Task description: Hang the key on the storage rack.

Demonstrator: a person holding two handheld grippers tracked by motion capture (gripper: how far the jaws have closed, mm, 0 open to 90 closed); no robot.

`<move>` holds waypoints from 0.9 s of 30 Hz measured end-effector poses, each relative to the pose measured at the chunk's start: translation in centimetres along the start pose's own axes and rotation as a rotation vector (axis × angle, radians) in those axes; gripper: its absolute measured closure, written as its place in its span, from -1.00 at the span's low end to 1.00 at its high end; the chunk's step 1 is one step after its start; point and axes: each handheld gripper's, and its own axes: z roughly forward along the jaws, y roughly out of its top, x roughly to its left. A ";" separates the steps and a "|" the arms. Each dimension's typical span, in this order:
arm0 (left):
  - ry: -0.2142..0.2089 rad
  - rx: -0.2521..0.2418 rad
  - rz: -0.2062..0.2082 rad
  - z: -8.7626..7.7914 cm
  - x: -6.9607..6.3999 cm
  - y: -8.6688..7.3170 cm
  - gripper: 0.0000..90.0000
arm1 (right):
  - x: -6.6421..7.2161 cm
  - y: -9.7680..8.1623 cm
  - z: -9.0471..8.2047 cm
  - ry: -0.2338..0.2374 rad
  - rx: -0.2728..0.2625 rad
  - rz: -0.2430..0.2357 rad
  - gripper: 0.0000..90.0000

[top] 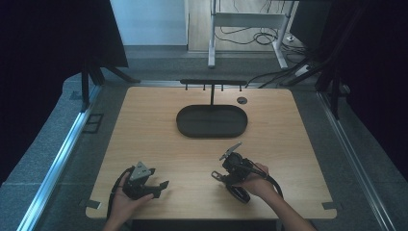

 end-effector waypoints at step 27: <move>-0.005 0.006 0.005 0.1 -0.1 0.0 -0.42 | 0.6 1.3 2.1 -0.012 0.178 0.015 0.77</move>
